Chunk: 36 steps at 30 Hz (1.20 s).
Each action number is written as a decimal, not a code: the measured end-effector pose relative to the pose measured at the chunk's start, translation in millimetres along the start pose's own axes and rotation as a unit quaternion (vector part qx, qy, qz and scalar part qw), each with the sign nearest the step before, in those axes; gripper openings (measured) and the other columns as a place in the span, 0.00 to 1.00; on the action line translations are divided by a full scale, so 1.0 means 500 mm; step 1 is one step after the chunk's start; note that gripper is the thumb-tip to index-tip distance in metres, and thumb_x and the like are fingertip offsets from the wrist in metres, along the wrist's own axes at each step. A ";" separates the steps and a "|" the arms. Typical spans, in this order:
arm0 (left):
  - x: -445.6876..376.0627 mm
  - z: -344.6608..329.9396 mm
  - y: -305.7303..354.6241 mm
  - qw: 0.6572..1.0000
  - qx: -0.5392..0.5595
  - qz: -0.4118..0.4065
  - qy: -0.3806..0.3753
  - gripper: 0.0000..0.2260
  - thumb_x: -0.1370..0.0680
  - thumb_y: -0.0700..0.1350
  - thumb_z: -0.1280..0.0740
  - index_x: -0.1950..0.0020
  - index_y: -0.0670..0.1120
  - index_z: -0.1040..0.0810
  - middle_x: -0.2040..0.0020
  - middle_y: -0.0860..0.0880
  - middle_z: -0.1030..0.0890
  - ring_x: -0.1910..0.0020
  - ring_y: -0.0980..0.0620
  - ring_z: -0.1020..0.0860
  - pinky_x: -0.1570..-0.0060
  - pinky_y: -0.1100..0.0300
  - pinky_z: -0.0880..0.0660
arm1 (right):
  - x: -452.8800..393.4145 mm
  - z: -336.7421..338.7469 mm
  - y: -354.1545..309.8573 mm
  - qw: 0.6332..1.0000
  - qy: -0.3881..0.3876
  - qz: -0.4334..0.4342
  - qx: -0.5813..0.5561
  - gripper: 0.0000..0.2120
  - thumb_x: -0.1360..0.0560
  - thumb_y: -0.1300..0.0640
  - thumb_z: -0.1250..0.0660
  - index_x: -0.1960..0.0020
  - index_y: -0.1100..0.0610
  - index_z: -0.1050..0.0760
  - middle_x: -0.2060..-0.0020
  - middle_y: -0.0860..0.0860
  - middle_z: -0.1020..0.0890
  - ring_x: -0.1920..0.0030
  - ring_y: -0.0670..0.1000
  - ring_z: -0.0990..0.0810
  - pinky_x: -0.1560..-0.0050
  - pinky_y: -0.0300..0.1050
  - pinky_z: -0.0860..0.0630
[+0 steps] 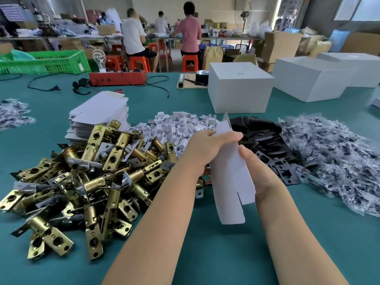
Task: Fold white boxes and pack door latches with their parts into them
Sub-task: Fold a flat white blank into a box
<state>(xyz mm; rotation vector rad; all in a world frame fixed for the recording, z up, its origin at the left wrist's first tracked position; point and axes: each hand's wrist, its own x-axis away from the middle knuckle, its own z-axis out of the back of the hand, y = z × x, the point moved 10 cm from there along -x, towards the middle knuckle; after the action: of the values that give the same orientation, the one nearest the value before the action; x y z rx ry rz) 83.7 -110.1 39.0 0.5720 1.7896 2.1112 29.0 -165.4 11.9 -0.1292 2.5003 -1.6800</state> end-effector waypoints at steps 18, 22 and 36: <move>0.045 0.025 0.009 0.999 -0.017 -0.044 -0.006 0.28 0.31 0.61 0.28 0.34 0.52 0.25 0.41 0.55 0.19 0.44 0.56 0.20 0.45 0.55 0.23 | -0.013 0.040 -0.048 0.965 0.131 0.103 0.203 0.53 0.46 0.34 0.21 0.27 0.55 0.35 0.42 0.54 0.18 0.41 0.55 0.20 0.39 0.55 0.26; 0.046 0.032 -0.011 0.999 0.034 -0.033 -0.012 0.08 0.23 0.53 0.30 0.50 0.50 0.20 0.55 0.51 0.14 0.57 0.52 0.15 0.57 0.56 0.17 | -0.012 0.055 -0.049 0.953 0.162 0.105 0.233 0.43 0.41 0.41 0.22 0.29 0.50 0.32 0.45 0.51 0.17 0.46 0.54 0.18 0.47 0.53 0.21; 0.033 0.059 -0.008 0.992 0.006 -0.079 0.100 0.14 0.16 0.51 0.43 0.60 0.48 0.36 0.63 0.51 0.32 0.63 0.53 0.32 0.61 0.57 0.35 | -0.014 0.075 -0.008 0.969 0.191 0.041 0.150 0.26 0.32 0.38 0.33 0.36 0.46 0.29 0.44 0.42 0.18 0.44 0.45 0.19 0.42 0.48 0.25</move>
<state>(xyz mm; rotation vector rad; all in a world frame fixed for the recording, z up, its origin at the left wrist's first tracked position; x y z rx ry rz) 83.4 -76.2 41.0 0.2181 1.8856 2.1137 41.7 -200.3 1.9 0.3547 2.4062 -2.1948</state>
